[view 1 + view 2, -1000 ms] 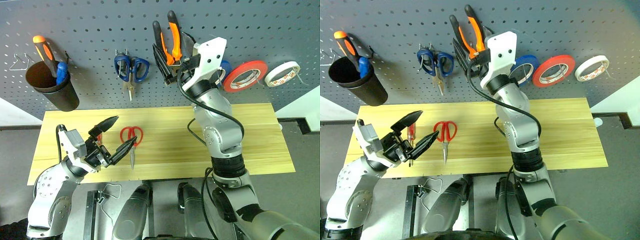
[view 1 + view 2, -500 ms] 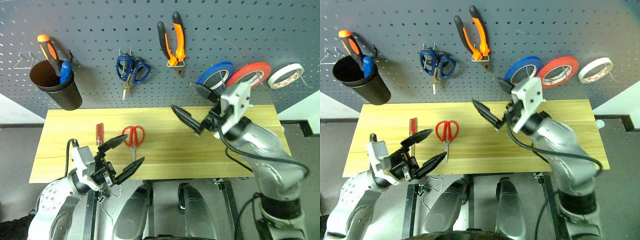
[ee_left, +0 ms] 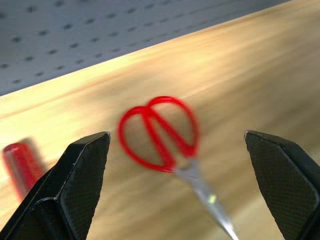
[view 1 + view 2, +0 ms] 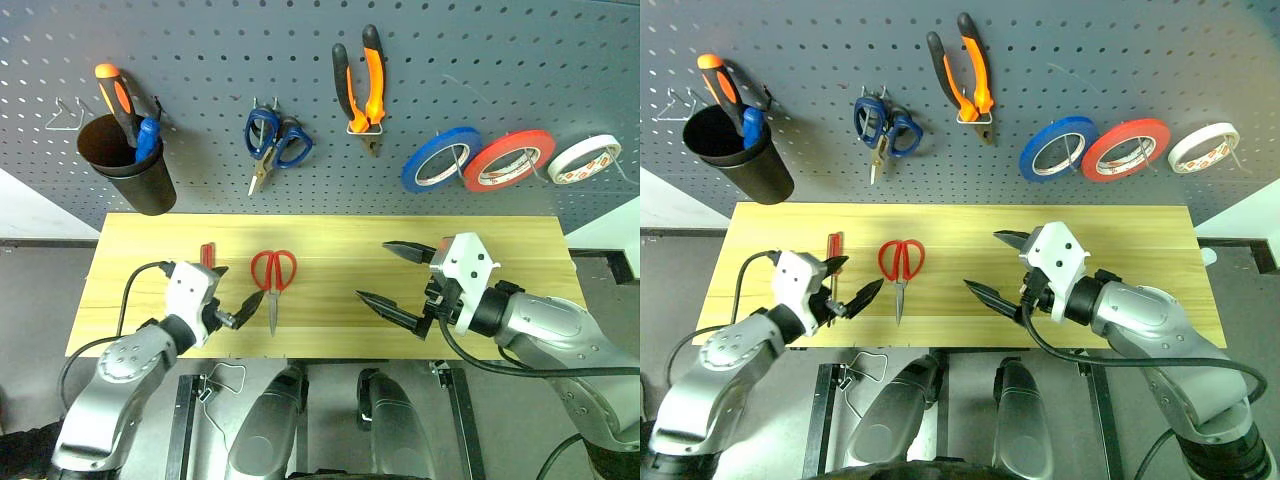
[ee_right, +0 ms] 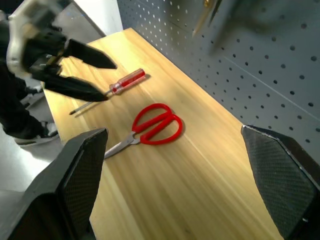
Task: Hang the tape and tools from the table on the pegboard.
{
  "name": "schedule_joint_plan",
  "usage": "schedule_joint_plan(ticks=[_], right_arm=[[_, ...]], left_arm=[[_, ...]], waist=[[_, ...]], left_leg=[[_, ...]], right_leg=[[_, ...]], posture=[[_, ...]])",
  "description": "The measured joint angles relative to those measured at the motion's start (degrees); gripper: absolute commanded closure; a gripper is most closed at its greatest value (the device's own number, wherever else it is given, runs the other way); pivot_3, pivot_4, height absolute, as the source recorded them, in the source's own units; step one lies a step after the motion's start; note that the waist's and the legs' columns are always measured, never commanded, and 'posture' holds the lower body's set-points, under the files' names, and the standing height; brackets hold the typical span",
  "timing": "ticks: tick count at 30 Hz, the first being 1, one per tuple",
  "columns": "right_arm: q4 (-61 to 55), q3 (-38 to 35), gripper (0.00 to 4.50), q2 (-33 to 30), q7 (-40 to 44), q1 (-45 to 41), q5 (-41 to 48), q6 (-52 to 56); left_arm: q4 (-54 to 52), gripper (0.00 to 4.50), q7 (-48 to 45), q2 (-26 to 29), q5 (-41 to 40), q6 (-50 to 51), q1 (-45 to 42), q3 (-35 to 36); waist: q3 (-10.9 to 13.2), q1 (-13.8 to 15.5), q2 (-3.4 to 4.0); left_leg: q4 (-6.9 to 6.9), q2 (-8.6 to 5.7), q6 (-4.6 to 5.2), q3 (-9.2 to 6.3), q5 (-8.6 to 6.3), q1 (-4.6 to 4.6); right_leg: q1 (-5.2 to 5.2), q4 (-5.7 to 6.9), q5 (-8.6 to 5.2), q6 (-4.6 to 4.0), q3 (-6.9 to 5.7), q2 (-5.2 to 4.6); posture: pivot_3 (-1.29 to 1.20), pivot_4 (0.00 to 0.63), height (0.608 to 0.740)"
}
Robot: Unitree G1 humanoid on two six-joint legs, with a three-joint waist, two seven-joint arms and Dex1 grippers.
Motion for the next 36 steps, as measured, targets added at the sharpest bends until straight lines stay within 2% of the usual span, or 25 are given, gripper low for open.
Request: schedule_joint_plan(ticks=[6,10,24,36], right_arm=[[-1.09,-0.40,0.04,-2.19,0.98,2.17,-0.44,-0.15],[-2.28,-1.95,0.04,-4.17,2.37,5.03,-1.17,-1.57],[-4.70,-3.66,0.04,-4.70,1.53,8.88,-2.54,-1.80],[-6.29,-4.43,0.04,-4.71,0.11,10.03,-2.61,-1.69]], left_arm=[[0.41,0.00,11.26,-9.56,5.91,11.89,-3.78,-7.79],[2.39,0.00,14.22,-13.32,7.62,16.19,-3.54,-11.02],[15.14,0.00,20.78,-23.78,13.21,14.62,-9.69,-11.41],[15.69,0.00,25.44,-27.94,17.25,18.19,-10.59,-11.77]], waist=[[-0.01,0.82,-0.02],[-0.01,0.68,-0.03],[-0.03,0.52,-0.04],[-0.12,0.38,-0.03]], left_leg=[[0.01,0.01,0.02,0.06,-0.01,-0.01],[0.06,0.02,0.02,0.10,-0.01,0.01],[0.13,0.03,0.02,0.16,-0.01,0.01],[0.15,0.03,0.02,0.21,-0.01,0.06]], right_leg=[[0.00,-0.03,0.01,0.01,0.01,-0.01],[0.01,-0.01,0.02,0.04,0.03,0.00],[0.02,0.02,0.05,0.07,0.04,0.00],[0.05,0.04,0.06,0.10,0.07,0.01]], posture=[[0.04,0.305,0.710],[0.03,0.307,0.710],[-0.02,0.320,0.710],[-0.03,0.317,0.710]])
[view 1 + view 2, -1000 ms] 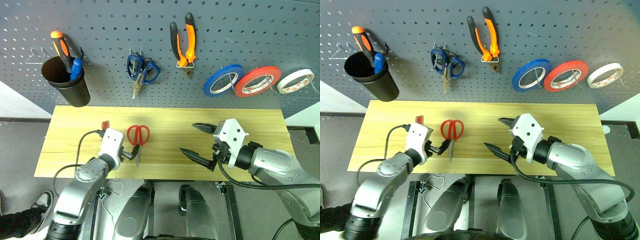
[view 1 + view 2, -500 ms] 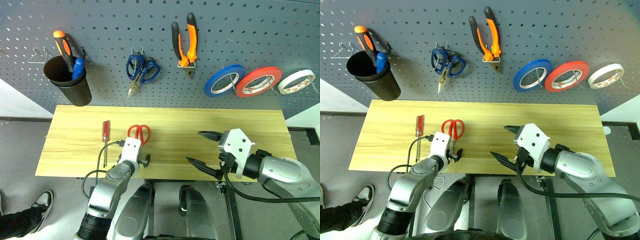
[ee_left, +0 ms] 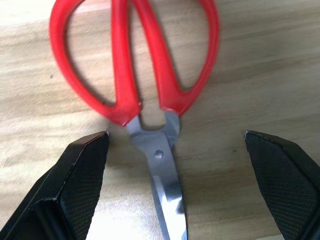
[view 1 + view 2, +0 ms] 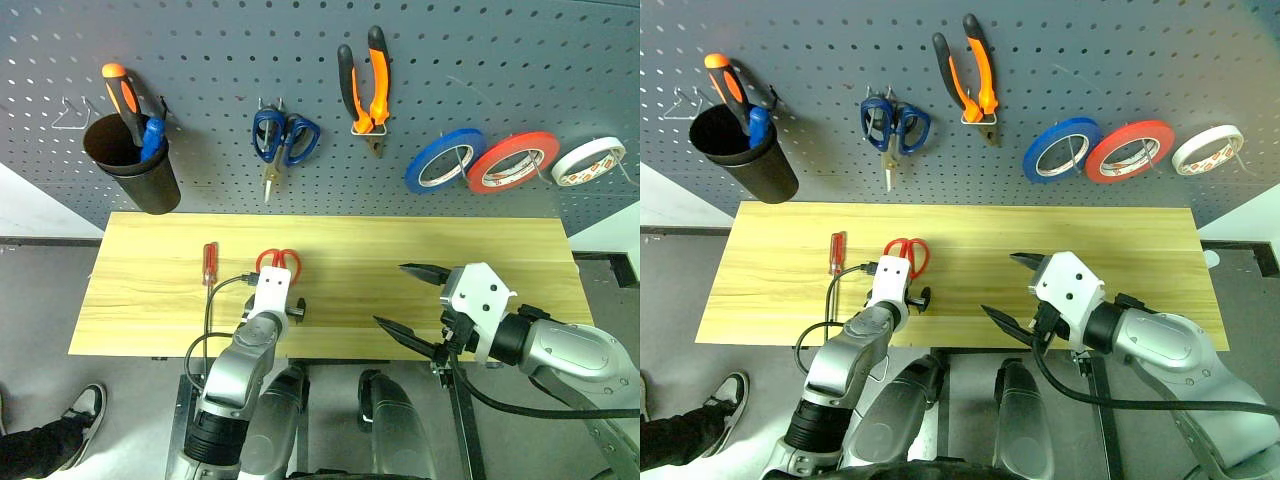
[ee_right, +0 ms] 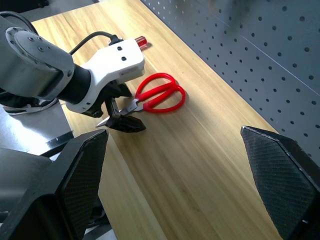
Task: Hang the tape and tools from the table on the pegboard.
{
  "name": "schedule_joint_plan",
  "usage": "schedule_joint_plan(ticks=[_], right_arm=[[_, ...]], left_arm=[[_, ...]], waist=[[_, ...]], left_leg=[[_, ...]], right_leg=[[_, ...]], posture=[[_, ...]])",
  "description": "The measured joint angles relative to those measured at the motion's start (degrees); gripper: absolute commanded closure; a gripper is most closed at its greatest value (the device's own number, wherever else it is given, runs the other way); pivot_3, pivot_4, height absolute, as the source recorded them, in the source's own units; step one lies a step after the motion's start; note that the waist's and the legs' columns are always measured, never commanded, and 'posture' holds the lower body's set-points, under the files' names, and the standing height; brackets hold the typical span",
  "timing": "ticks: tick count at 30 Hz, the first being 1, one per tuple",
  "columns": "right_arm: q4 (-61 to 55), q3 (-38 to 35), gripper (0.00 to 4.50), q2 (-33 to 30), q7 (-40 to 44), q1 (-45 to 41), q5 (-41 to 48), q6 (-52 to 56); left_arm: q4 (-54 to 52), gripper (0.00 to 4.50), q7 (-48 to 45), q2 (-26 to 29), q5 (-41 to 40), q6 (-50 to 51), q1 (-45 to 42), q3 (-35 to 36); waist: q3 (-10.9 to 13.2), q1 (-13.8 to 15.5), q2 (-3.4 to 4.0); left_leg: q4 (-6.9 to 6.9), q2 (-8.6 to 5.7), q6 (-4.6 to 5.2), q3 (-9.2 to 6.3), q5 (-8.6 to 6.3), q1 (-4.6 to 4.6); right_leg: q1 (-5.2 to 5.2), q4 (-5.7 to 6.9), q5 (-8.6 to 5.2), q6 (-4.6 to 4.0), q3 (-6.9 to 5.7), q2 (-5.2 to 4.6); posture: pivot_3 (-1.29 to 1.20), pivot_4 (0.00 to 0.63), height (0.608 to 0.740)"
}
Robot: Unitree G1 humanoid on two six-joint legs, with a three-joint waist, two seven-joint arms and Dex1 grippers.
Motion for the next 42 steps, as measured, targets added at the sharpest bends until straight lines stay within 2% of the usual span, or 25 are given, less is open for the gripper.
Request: schedule_joint_plan(ticks=[20,24,30,35,36,42], right_arm=[[-2.71,-1.66,0.04,-0.02,-1.72,2.19,0.22,1.11],[-2.74,-1.95,0.00,-0.03,-1.79,2.39,0.25,1.18],[-2.75,-1.96,0.00,-0.02,-2.12,2.36,0.18,1.19],[-2.74,-1.95,0.00,-0.02,-2.49,2.34,0.04,1.19],[-2.74,-1.95,0.00,-0.02,-2.56,2.33,0.02,1.19],[-2.74,-1.90,0.00,-0.02,-2.92,2.21,-0.05,1.19]], left_arm=[[4.23,0.00,3.14,-2.36,0.68,0.61,-2.03,2.76],[4.11,0.85,3.31,-2.36,0.63,0.75,-1.83,2.76],[4.03,2.83,3.42,-2.34,0.64,1.19,-1.69,2.73],[3.71,4.12,3.62,-2.34,0.66,1.84,-1.66,2.71],[3.74,4.25,3.62,-2.34,0.67,1.84,-1.66,2.73],[3.78,4.24,3.62,-2.34,0.68,1.84,-1.70,2.73]], waist=[[-0.79,-0.29,0.03],[-0.79,-0.97,0.03],[-0.79,-2.11,0.04],[-0.79,-3.03,0.04],[-0.80,-3.03,0.05],[-0.81,-2.97,0.07]], left_leg=[[-0.01,0.01,0.08,0.04,-0.06,0.58],[-0.02,0.02,0.27,0.04,-0.17,0.69],[-0.07,0.05,0.31,0.06,-0.20,0.84],[-0.07,0.05,0.32,0.06,-0.20,0.86],[-0.09,0.06,0.32,0.06,-0.20,0.87],[-0.09,0.06,0.33,0.06,-0.21,0.87]], right_leg=[[0.54,-0.01,0.02,0.04,0.05,0.00],[0.66,-0.04,0.02,0.04,0.05,0.00],[0.78,-0.05,0.01,0.05,0.07,0.02],[0.80,-0.06,0.01,0.05,0.07,0.02],[0.80,-0.06,0.01,0.05,0.07,0.03],[0.80,-0.07,0.01,0.05,0.07,0.02]], posture=[[-0.06,0.330,0.710],[-0.05,0.330,0.710],[-0.05,0.334,0.710],[-0.05,0.334,0.710],[-0.05,0.333,0.710],[-0.05,0.331,0.710]])
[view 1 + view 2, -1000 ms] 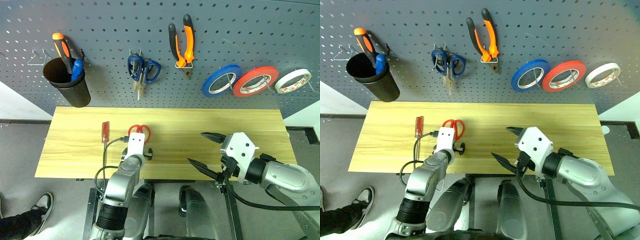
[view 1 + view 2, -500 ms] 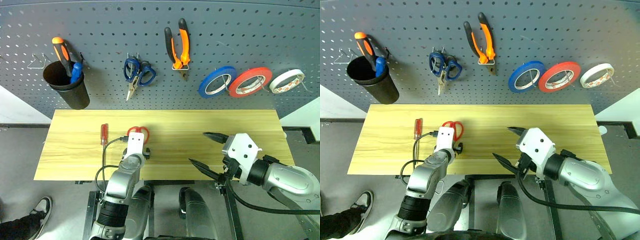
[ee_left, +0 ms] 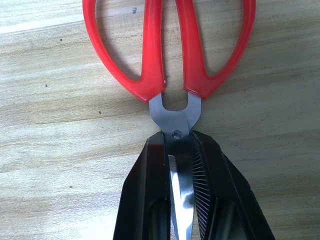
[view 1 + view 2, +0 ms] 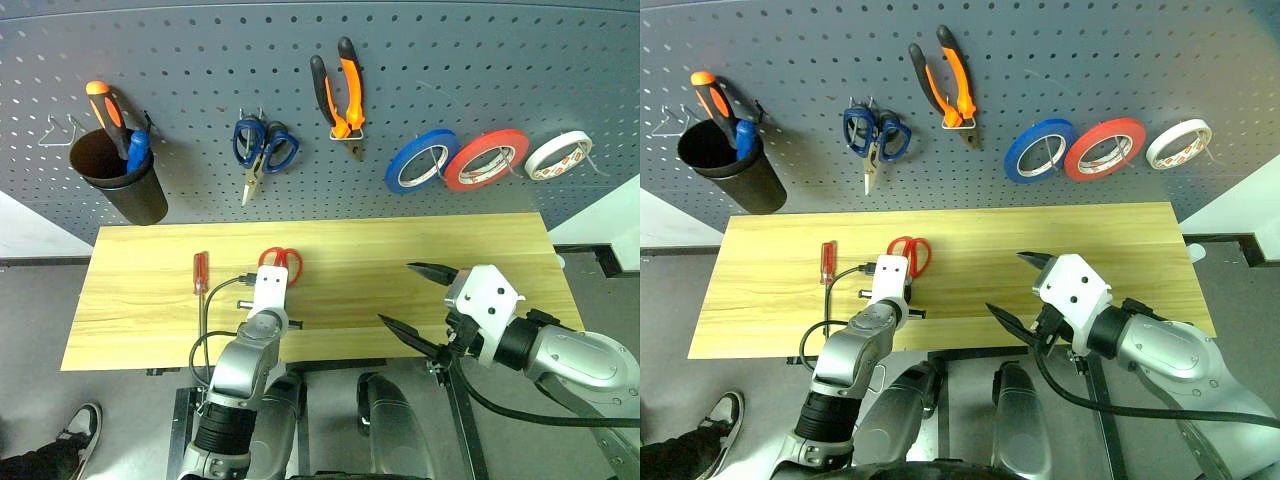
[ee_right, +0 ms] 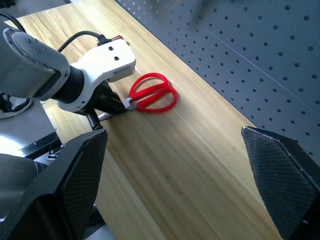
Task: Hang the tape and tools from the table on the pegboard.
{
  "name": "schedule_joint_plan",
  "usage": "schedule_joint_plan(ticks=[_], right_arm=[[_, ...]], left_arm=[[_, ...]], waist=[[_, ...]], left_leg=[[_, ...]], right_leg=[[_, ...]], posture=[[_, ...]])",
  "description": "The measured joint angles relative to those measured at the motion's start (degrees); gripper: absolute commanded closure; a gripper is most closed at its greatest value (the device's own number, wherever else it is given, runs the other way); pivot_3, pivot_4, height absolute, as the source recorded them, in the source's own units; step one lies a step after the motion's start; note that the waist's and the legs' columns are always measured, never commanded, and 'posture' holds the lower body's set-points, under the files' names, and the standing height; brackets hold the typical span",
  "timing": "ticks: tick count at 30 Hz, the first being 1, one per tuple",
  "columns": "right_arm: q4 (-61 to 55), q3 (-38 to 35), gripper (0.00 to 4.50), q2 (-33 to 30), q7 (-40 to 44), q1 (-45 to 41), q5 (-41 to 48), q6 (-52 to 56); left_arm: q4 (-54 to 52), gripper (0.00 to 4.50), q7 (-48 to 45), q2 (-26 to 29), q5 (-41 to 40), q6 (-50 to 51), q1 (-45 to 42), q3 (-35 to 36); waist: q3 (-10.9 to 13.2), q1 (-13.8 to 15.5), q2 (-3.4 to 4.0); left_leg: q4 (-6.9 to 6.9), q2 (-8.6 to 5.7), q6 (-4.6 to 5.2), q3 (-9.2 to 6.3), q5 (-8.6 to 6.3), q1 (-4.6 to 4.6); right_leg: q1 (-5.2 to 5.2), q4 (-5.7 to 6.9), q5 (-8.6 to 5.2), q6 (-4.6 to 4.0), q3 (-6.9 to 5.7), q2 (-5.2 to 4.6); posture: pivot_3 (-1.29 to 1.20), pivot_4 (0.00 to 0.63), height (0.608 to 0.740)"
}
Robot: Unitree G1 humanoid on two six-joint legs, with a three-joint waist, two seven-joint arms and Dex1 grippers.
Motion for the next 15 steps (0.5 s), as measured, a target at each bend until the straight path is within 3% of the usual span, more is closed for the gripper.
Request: schedule_joint_plan(ticks=[15], right_arm=[[0.06,0.43,0.00,0.01,0.02,-0.56,-1.13,-0.04]], left_arm=[[-0.44,4.24,-1.75,1.97,2.66,-3.34,0.63,-3.77]], waist=[[-0.01,0.10,0.02]], left_leg=[[-0.05,0.00,0.01,-0.01,-0.01,-0.04]], right_leg=[[0.00,-0.14,0.00,0.01,-0.01,-0.01]], posture=[[-0.05,0.325,0.710]])
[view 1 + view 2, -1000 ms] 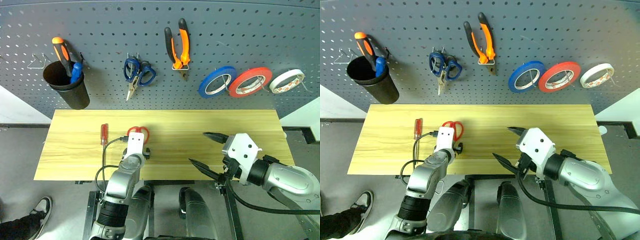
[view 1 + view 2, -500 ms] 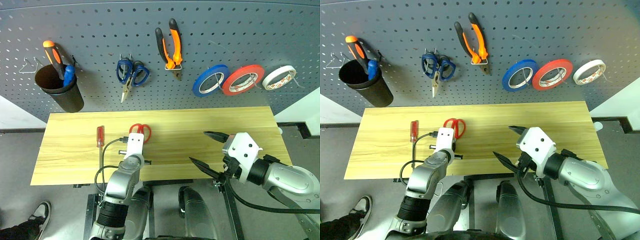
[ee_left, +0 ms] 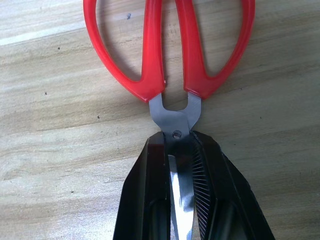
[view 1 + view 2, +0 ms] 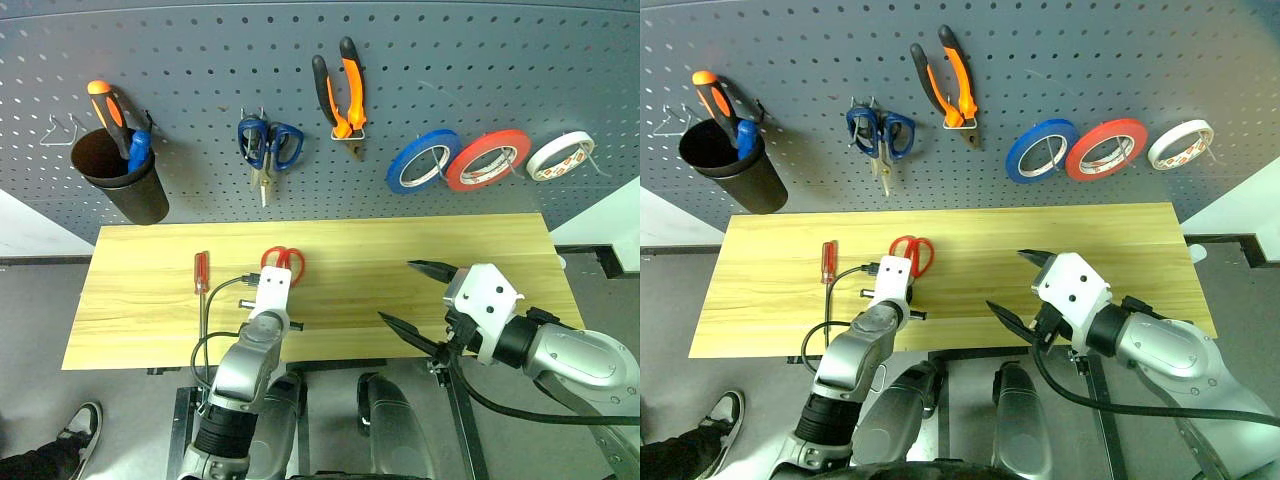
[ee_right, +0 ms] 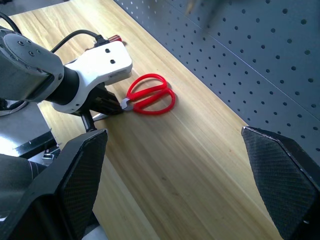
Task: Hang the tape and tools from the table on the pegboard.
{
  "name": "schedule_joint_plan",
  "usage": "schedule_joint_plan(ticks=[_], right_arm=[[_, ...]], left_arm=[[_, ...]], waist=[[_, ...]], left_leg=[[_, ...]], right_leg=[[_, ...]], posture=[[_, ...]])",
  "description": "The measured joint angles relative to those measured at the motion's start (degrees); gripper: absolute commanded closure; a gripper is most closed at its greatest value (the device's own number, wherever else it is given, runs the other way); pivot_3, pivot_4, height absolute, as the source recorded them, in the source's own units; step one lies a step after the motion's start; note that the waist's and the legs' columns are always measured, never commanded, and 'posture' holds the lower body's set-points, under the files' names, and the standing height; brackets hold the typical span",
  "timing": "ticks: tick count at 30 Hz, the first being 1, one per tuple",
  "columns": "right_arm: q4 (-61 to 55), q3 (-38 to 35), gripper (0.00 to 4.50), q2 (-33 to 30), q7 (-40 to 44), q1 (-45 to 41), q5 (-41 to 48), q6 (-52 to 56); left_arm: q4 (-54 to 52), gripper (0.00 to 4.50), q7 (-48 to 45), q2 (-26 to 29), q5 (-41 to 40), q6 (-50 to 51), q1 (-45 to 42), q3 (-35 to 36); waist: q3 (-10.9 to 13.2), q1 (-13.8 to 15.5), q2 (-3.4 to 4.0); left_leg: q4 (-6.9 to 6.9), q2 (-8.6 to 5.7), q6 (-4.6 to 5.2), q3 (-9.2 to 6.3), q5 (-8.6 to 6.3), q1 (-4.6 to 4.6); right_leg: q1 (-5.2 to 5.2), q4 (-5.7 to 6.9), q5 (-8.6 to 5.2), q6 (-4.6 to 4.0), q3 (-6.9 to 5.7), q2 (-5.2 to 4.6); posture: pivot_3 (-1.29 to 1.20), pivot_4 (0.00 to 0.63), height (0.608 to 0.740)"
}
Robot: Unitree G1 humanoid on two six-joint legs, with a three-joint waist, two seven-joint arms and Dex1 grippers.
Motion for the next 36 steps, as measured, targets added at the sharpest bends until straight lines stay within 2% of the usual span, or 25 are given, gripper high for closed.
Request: schedule_joint_plan(ticks=[7,14,27,36], right_arm=[[-0.05,-4.96,0.00,1.24,2.29,0.65,5.31,-0.73],[-0.15,-9.28,0.00,1.57,2.85,0.74,10.69,-1.18],[-0.15,-9.37,0.00,1.31,2.56,0.84,10.65,-1.83],[-0.10,-9.09,0.00,1.28,2.34,0.69,8.74,-3.60]], left_arm=[[-1.79,4.24,-2.17,3.59,2.72,-4.19,1.80,-3.59],[-2.12,4.24,-3.82,4.38,4.39,-10.15,2.36,-4.59],[-3.17,4.24,-8.38,8.13,7.51,-21.56,3.74,-8.30],[-0.88,4.24,-10.82,16.11,10.87,-38.37,3.91,-8.25]], waist=[[0.00,0.00,0.00],[0.00,0.03,0.00],[-0.06,0.01,0.07],[-0.75,-0.03,0.43]], left_leg=[[-0.11,0.00,-0.03,-0.01,0.02,-0.22],[-0.08,-0.01,0.11,0.01,-0.06,-0.50],[-0.02,-0.01,0.11,0.04,-0.05,-0.52],[0.00,-0.01,0.10,0.10,-0.05,-0.51]], right_leg=[[-0.01,-0.56,0.08,0.13,-0.02,0.00],[-0.16,-0.79,0.12,0.20,-0.04,-0.02],[-0.18,-0.74,0.13,0.21,-0.03,-0.02],[-0.19,-0.71,0.15,0.21,-0.03,-0.02]], posture=[[-0.05,0.322,0.710],[-0.05,0.311,0.710],[-0.05,0.271,0.710],[-0.03,0.245,0.710]])
